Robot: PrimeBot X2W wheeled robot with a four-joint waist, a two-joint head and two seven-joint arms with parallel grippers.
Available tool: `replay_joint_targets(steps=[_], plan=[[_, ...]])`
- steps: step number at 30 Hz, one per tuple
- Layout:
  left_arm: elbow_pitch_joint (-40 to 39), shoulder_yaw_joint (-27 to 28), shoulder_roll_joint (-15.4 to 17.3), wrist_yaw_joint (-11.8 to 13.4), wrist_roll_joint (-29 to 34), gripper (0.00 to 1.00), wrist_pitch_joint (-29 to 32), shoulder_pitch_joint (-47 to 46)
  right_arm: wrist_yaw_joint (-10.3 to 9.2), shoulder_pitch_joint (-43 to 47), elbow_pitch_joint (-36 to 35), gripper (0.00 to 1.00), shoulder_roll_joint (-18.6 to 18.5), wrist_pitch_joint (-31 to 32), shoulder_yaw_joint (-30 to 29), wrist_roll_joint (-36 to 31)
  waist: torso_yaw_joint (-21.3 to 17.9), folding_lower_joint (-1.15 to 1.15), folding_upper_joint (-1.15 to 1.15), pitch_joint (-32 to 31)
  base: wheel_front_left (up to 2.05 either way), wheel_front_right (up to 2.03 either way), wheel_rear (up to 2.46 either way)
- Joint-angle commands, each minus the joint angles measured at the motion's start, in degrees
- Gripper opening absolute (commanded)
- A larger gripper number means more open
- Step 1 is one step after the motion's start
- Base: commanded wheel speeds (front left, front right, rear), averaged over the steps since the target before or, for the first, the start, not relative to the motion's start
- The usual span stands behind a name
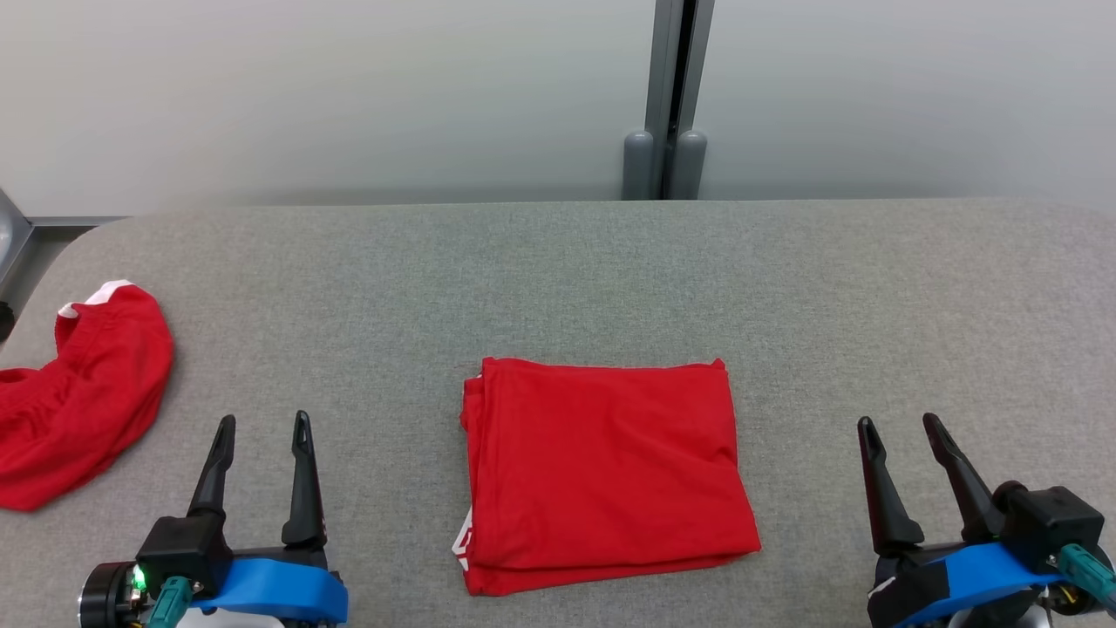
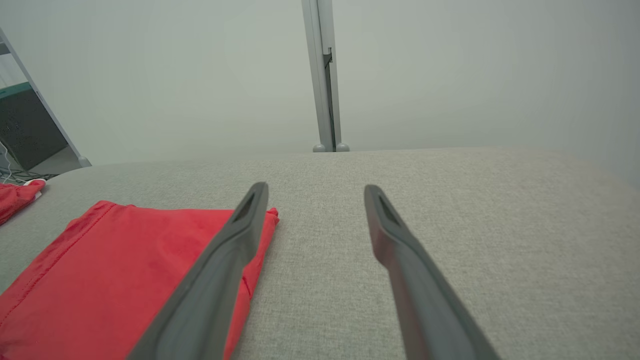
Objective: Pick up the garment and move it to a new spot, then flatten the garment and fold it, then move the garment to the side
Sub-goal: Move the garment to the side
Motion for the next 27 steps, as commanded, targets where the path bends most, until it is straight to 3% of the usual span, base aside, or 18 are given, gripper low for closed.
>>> replay_joint_targets(steps=[1, 15, 27], plan=[[-0.2, 0.1, 0.3, 0.4, -0.2, 1.00, 0.1, 0.6, 0.01, 1.0, -0.3, 1.00, 0.1, 0.2, -0.1, -0.2, 0.0, 0.00, 0.00, -0.1, 0.00, 0.00, 0.00], [-0.1, -0.7, 0.9, 0.7, -0.9, 1.00, -0.1, 0.2, 0.01, 0.4, -0.1, 1.00, 0.1, 1.5, 0.5, 0.6, 0.2, 0.00, 0.00, -0.1, 0.00, 0.00, 0.00], [-0.5, -1.5, 0.9, 1.0, -1.2, 1.00, -0.2, -1.0, 0.01, -9.0, 2.3, 1.00, -0.2, 6.4, 7.3, -2.0, 0.9, 0.00, 0.00, 1.7, 0.00, 0.00, 0.00]])
